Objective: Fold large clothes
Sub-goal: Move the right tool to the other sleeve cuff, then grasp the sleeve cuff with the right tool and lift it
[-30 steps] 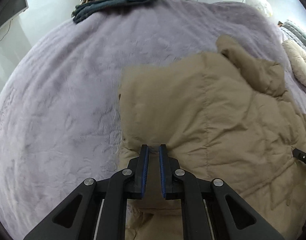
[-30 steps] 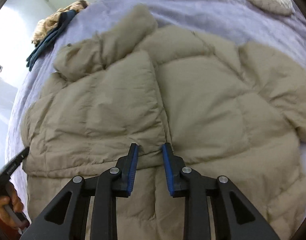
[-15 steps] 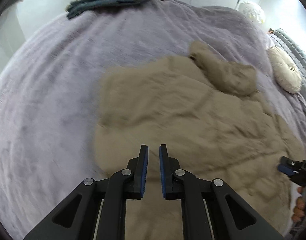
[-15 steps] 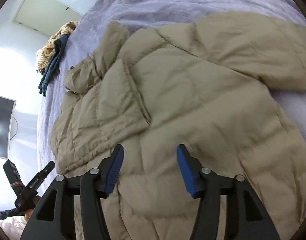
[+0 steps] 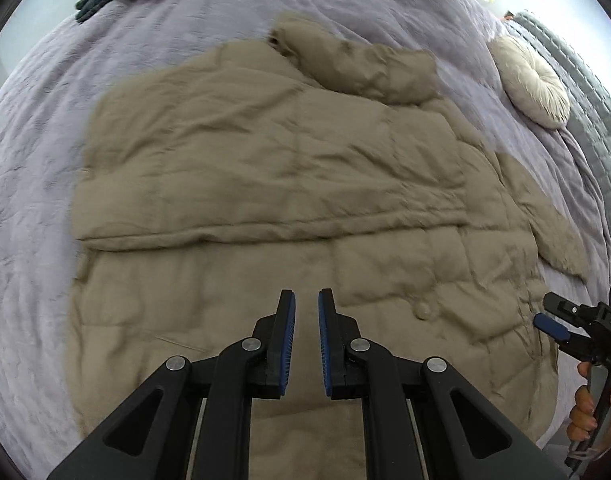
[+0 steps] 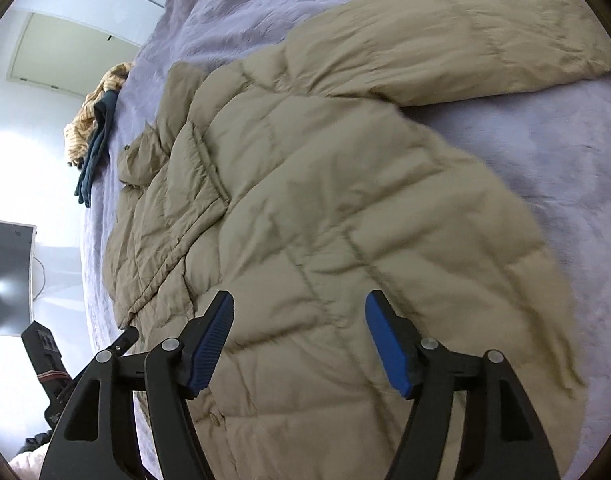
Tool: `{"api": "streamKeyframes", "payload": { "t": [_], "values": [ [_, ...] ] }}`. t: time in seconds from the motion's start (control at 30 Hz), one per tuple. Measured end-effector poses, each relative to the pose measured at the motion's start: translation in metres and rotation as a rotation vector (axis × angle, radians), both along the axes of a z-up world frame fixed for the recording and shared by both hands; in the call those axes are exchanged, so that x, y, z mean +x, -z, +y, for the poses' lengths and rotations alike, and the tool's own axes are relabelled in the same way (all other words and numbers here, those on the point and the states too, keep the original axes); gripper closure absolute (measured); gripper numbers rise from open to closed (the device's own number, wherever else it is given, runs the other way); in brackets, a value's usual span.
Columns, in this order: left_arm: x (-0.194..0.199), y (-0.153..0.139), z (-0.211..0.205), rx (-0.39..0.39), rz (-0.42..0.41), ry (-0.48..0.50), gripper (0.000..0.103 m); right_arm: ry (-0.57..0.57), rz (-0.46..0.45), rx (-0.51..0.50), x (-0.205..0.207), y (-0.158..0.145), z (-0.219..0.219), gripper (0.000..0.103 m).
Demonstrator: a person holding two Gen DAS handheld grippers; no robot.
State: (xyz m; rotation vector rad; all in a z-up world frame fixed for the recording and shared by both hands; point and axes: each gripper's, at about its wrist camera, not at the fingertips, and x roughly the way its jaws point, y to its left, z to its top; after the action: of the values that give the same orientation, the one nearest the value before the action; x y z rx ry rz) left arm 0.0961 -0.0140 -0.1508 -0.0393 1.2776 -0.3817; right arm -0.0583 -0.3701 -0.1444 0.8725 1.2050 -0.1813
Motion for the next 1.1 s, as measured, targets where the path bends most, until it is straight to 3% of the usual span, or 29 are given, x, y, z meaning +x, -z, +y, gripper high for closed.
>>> {"api": "streamKeyframes", "payload": {
  "t": [0.07, 0.17, 0.3, 0.4, 0.47, 0.53, 0.67, 0.7, 0.87, 0.93, 1.1],
  "values": [
    [-0.003, -0.001, -0.008, -0.001, 0.007, -0.002, 0.002, 0.012, -0.008, 0.005, -0.008, -0.002, -0.009, 0.031],
    [-0.011, -0.010, -0.025, -0.042, -0.021, 0.028, 0.000, 0.040, -0.017, 0.009, -0.019, -0.005, -0.024, 0.031],
    [-0.018, -0.012, -0.054, 0.005, -0.026, 0.085, 0.000, 0.096, -0.024, 0.016, -0.034, -0.006, -0.053, 0.031],
    [-0.021, -0.012, -0.078, 0.024, -0.035, 0.136, 0.000, 0.161, -0.040, 0.010, -0.046, -0.008, -0.079, 0.019],
    [-0.022, -0.011, -0.089, 0.022, -0.025, 0.145, 0.000, 0.221, -0.061, 0.001, -0.057, -0.010, -0.101, 0.018],
    [-0.022, -0.009, -0.100, 0.017, -0.009, 0.155, 0.000, 0.274, -0.065, 0.003, -0.068, -0.008, -0.124, 0.009],
    [-0.028, -0.007, -0.126, 0.025, -0.013, 0.183, 0.000, 0.395, -0.069, 0.009, -0.088, -0.002, -0.164, 0.007],
    [-0.029, -0.007, -0.133, 0.028, -0.013, 0.194, 0.000, 0.416, -0.072, 0.010, -0.091, -0.001, -0.172, 0.000],
    [-0.037, -0.009, -0.164, 0.024, -0.014, 0.231, 0.000, 0.539, -0.137, -0.041, -0.104, 0.002, -0.208, 0.000],
    [-0.039, -0.009, -0.177, 0.032, -0.022, 0.241, 0.000, 0.556, -0.121, -0.050, -0.103, 0.006, -0.222, 0.000],
    [-0.042, -0.012, -0.203, 0.026, -0.036, 0.261, 0.000, 0.645, -0.145, 0.067, -0.102, 0.023, -0.263, 0.000]
  ]
}}
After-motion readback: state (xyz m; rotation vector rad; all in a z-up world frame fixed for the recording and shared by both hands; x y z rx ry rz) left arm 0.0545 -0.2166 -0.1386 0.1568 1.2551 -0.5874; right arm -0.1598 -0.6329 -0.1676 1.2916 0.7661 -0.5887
